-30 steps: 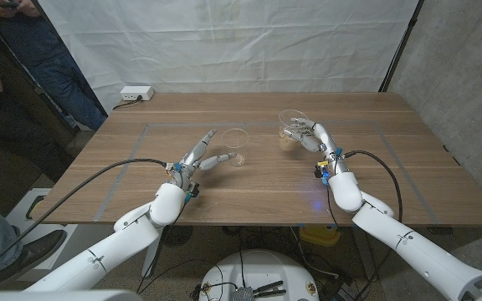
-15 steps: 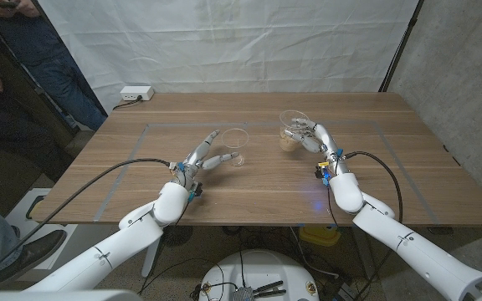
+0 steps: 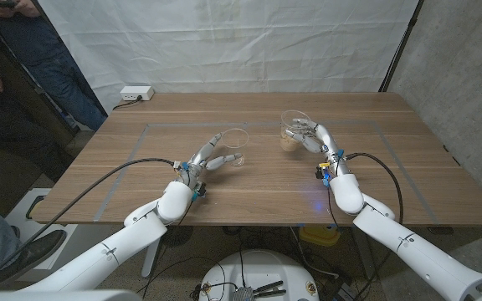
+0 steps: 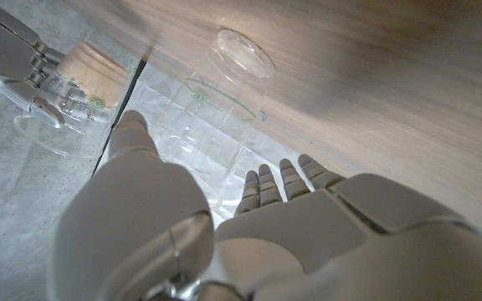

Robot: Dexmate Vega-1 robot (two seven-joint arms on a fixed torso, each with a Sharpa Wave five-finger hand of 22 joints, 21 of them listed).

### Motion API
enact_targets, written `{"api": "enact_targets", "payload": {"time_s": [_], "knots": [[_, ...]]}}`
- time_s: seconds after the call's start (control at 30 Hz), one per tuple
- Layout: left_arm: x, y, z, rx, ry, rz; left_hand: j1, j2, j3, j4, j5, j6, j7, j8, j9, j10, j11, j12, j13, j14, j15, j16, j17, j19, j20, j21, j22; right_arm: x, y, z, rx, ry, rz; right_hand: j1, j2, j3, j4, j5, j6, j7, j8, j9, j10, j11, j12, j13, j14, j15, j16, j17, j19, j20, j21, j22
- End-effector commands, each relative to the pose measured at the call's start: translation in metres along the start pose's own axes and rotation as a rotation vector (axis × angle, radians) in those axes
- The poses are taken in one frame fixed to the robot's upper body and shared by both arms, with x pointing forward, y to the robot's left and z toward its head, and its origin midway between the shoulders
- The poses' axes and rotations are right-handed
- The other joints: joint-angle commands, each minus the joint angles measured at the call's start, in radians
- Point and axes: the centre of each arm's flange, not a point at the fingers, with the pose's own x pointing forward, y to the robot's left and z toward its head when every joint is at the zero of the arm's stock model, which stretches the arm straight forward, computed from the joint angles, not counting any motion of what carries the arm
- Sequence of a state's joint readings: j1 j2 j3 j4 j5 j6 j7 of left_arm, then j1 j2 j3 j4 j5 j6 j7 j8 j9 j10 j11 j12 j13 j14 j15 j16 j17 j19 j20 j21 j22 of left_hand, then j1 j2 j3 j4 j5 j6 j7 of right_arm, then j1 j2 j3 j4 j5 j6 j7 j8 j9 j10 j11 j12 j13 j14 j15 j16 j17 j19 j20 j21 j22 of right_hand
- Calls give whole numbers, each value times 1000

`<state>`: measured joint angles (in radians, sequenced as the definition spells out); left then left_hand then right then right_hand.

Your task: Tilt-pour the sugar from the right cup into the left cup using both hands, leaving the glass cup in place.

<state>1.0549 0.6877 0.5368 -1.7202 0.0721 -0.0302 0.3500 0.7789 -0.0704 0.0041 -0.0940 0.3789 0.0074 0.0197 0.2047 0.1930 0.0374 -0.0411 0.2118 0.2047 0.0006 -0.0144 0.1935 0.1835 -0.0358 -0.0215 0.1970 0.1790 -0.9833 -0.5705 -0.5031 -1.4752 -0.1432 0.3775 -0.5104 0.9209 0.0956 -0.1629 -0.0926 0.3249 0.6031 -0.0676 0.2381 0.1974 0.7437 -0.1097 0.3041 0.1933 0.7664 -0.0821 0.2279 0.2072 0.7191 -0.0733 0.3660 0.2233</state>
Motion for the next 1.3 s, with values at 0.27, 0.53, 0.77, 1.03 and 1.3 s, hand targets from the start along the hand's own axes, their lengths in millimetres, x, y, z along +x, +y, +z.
{"api": "enact_targets", "payload": {"time_s": [0.27,0.53,0.77,1.03,1.3], "knots": [[15,-2,4,9,-22,5,17,6,-8,-1,10,37,-7,17,4,38,-7,17,1,33,-13,12,4,12,-14,11,3,-4,-1,-6,6,16,-10,-1,11,-6,7,-3,13,-2,-6,4,9,1,-6,4,3,-132,-7,1,-2,-121,-1,0],[21,-4,9,-1,-53,2,25,9,-12,-2,16,72,-15,26,4,71,-21,26,0,58,-24,16,3,21,-25,12,2,-6,-3,-6,14,15,-17,-1,11,-6,7,-4,12,-3,-8,5,9,0,-8,4,4,-131,-7,1,-3,-120,-1,0],[23,-6,13,-6,-70,3,33,15,-14,-2,21,110,-27,36,4,106,-34,35,-1,93,-37,23,2,32,-35,14,2,-8,-3,-6,15,18,-17,-1,12,-7,7,-5,14,-1,-8,5,11,3,-9,4,5,-132,-7,1,-3,-120,-1,0],[19,-6,10,-28,-69,19,45,25,-13,-3,25,146,-33,44,4,136,-40,41,-2,123,-50,27,2,51,-38,18,2,-8,-1,-6,18,19,-10,0,13,-8,8,-6,15,-1,-9,5,11,2,-10,4,5,-132,-7,2,-2,-120,-1,0],[13,-8,6,-43,-53,26,74,50,-2,-9,30,183,-39,51,3,172,-45,48,-2,159,-52,32,1,75,-40,23,2,-8,2,-8,24,26,5,-1,13,-9,9,-8,15,-2,-11,5,11,2,-12,4,6,-131,-8,2,-3,-119,-1,0]]}}
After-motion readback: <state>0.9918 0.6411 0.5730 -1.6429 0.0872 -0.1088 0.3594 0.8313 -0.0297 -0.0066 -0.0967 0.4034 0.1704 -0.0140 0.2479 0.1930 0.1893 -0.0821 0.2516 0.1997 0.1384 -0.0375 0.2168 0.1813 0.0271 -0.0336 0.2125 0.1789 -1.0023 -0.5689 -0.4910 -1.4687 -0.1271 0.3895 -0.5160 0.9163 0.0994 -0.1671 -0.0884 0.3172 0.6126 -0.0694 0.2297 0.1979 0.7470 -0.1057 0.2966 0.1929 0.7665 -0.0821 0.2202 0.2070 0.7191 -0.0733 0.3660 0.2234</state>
